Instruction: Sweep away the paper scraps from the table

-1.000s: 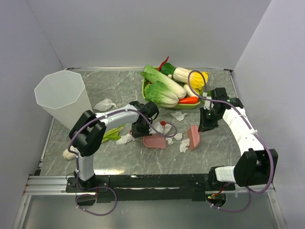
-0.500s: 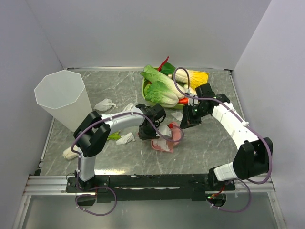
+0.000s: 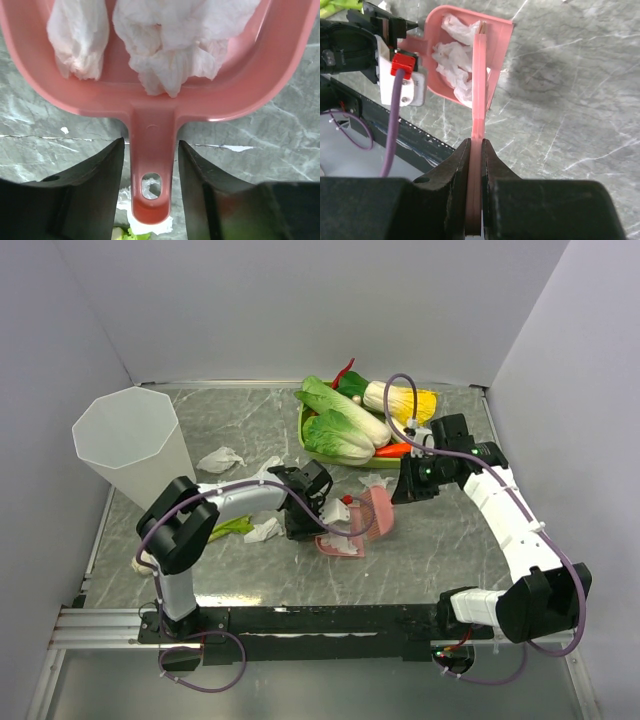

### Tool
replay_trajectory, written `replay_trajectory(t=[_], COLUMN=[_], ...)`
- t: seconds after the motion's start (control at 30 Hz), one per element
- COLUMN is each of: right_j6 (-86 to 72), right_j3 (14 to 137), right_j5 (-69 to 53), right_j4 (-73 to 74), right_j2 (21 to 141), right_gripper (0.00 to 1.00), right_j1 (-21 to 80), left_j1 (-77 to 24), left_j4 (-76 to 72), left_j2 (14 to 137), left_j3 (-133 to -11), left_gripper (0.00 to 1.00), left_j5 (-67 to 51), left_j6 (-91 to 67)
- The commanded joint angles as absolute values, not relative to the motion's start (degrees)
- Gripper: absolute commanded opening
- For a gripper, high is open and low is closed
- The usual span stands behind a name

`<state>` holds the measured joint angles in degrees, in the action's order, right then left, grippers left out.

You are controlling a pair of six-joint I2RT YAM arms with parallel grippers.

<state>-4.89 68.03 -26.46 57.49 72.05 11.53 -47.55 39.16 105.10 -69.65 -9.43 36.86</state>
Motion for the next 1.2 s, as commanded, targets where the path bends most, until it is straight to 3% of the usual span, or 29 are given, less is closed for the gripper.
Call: replay_trajectory(t=[0.0,0.23,0.47,0.8,0.9,1.17], right_j6=[-4.39,-4.92,-4.83,-3.43,-3.34,-1.41], right_j3=[70.75,71.63,72.33,72.07,70.24,67.41], right_j5=[-26.37,-26.63,-26.28,-19.81,-15.05,-15.82], right_j4=[58.1,57.22,56.25,55.81,55.02,55.37], right_j2=[70.75,71.63,72.25,72.42,72.33,72.51], right_gripper=[0.0,0.0,0.0,0.0,0.0,0.0], right_j1=[9.85,6.95,5.54,3.78,2.99,2.02], left_j1=[-47.02,-46.41,-45.44,-41.33,-38.33,-33.93], left_j4=[35.68,36.12,36.38,39.64,39.64,45.43], left_j2=[102.57,100.81,99.84,90.8,84.74,67.95], left_j3=[-69.43,-68.65,-67.14,-65.31,-62.67,-58.45], left_gripper=[0.53,0.55,0.23,0.01,0.01,0.01], left_j5=[-12.39,-13.27,-15.03,-16.6,-19.07,-18.9], left_j6=[37.09,36.65,37.18,38.85,41.12,47.82])
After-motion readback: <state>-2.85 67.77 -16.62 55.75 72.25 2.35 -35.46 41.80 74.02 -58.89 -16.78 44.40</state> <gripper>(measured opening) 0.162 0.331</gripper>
